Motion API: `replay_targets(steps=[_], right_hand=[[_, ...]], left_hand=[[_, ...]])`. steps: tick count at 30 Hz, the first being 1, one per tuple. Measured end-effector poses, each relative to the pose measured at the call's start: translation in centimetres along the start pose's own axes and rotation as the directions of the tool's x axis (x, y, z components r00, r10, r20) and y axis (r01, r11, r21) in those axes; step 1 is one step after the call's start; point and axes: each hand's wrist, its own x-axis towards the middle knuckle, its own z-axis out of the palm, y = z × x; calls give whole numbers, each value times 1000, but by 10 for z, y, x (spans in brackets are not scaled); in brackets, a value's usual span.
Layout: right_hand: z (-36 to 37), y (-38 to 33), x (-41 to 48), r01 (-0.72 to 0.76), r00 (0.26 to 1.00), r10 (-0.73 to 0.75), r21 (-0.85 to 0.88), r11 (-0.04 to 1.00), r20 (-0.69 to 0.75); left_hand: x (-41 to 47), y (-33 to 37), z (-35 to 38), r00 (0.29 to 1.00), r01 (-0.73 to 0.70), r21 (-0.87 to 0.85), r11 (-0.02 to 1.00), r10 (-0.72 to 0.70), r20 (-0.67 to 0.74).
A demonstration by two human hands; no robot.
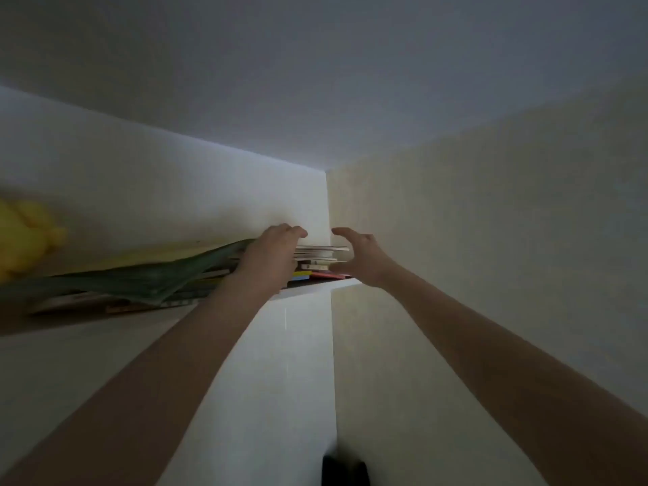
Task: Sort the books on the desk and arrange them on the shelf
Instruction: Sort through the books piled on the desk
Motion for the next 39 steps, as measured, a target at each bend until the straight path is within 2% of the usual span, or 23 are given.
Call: replay_targets(steps=[4,7,10,14,21,24,27,30,31,32,33,34,35,36,37,38,39], right_hand=[[15,9,31,67,998,-67,-80,995,4],[31,20,58,140,990,-139,-125,982,15],[45,25,72,216,976,-213,-165,962,40],[58,28,84,300,953,-303,-236,924,25],[68,27,91,344,919,-380,-258,903,-102],[63,31,89,347,911,-370,-144,927,-185],[53,39,77,380,884,-398,-122,917,-243],[35,47,62,399,897,-414,-121,909,-155],[27,51,59,370,923,-374,-59,927,-91],[18,55,55,312,950,-310,72,947,-35],[11,58,52,233,972,-231,228,945,-37],[6,61,47,145,987,-107,377,915,-120],[5,64,40,43,971,89,525,850,-222],[6,64,31,-72,907,337,695,716,-252],[10,61,21,-180,837,533,856,485,-126],[16,53,11,-290,807,580,932,218,116],[23,44,3,-377,807,487,926,-10,334]], left_hand=[[24,-10,16,997,13,294,956,-36,71],[40,-8,27,994,19,527,850,-72,81],[49,-7,35,990,48,648,760,-124,72],[54,-8,44,986,69,704,707,-157,60],[51,-17,47,994,4,725,689,-80,71],[46,-12,39,999,-4,707,707,-25,30],[40,-8,33,998,-45,699,714,65,-2],[31,-6,35,981,-165,758,631,187,58],[29,-5,35,974,-171,761,626,224,35],[28,-3,34,964,-156,755,636,265,-24],[26,-3,31,954,-156,738,657,295,-61],[25,-3,28,967,-153,702,696,252,-40],[24,-3,25,985,-139,663,736,172,16],[25,-4,23,992,-121,650,750,121,44],[27,-6,22,993,-111,647,755,105,47],[29,-7,21,993,-105,640,761,111,31],[28,-9,21,992,-118,626,771,121,38]])
